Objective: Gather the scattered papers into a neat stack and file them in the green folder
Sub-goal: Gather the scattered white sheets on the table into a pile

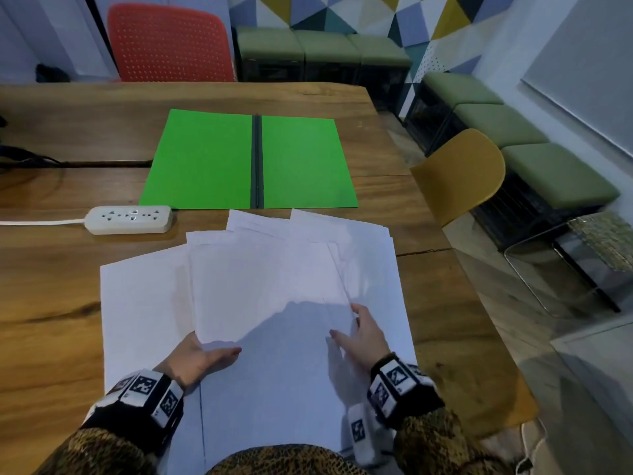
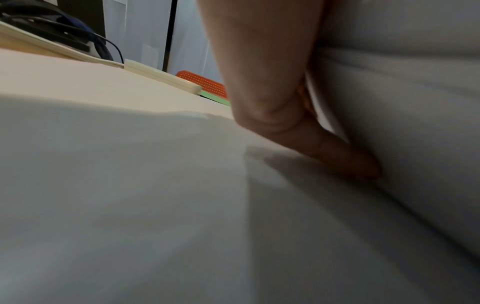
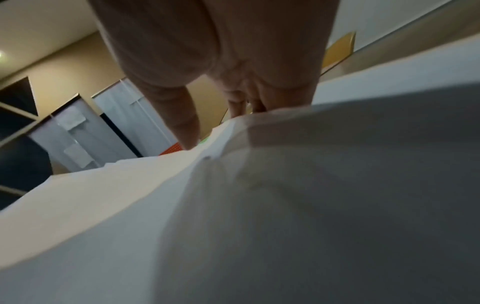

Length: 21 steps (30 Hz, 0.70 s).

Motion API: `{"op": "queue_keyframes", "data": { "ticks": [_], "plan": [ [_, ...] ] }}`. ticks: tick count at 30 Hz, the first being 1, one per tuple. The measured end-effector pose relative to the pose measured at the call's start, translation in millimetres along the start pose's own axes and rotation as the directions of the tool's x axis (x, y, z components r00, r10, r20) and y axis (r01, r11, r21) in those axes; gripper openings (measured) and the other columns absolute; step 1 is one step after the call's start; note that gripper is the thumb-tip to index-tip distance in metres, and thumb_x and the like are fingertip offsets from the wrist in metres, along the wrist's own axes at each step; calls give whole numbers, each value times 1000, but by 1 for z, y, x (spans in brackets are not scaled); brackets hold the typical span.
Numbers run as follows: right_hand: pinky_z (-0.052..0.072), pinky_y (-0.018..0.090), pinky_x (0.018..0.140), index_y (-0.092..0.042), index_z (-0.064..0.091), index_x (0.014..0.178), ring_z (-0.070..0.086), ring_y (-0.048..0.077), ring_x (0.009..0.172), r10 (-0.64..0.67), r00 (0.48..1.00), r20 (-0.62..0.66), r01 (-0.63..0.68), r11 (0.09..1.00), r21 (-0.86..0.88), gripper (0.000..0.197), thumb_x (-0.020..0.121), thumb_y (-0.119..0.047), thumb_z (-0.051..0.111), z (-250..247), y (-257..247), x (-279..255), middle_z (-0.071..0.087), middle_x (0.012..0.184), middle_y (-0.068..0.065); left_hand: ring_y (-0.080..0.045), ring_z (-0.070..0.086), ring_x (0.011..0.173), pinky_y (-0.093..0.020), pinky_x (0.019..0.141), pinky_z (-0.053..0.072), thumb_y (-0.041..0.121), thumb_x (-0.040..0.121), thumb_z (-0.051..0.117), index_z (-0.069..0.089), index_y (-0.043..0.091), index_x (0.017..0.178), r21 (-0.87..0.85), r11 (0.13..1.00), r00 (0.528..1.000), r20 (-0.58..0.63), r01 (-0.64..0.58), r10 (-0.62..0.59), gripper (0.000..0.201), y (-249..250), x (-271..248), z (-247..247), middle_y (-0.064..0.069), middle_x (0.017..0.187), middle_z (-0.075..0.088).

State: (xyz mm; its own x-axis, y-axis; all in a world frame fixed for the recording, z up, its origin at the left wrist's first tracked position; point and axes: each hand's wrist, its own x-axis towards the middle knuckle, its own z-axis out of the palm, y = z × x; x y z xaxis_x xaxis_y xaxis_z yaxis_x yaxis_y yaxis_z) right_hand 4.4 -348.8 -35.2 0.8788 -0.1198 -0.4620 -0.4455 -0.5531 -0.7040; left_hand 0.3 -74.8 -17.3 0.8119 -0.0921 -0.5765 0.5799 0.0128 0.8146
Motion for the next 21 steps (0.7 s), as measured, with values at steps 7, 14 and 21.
{"op": "queue_keyframes", "data": {
  "ticks": [7, 14, 21],
  "plan": [
    [45, 39, 97, -20, 30, 139, 48, 23, 114, -16, 984, -179, 81, 928, 363, 87, 69, -27, 79, -23, -3, -4, 45, 126, 5, -14, 72, 63, -12, 61, 52, 18, 70, 78, 77, 1, 71, 66, 998, 995, 91, 23, -29, 18, 12, -6, -18, -19, 80, 76],
    [50, 28, 83, -10, 57, 110, 67, 19, 96, -95, 983, 154, -24, 777, 629, 94, 27, -32, 93, -18, -16, -8, 72, 99, 5, -13, 70, 90, -22, 84, 49, 34, 42, 91, 79, 12, 68, -24, 1000, 989, 146, 7, -3, 36, 25, -6, -12, 3, 80, 78],
    [55, 29, 64, -9, 65, 94, 69, 19, 73, -179, 979, 98, 36, 624, 781, 66, 35, -28, 88, -38, -8, -12, 72, 77, 4, -10, 73, 77, -15, 59, 54, 30, 17, 93, 79, 10, 69, -130, 986, 983, 140, -100, 118, 57, 23, -8, -14, -4, 86, 77]
  ]
}}
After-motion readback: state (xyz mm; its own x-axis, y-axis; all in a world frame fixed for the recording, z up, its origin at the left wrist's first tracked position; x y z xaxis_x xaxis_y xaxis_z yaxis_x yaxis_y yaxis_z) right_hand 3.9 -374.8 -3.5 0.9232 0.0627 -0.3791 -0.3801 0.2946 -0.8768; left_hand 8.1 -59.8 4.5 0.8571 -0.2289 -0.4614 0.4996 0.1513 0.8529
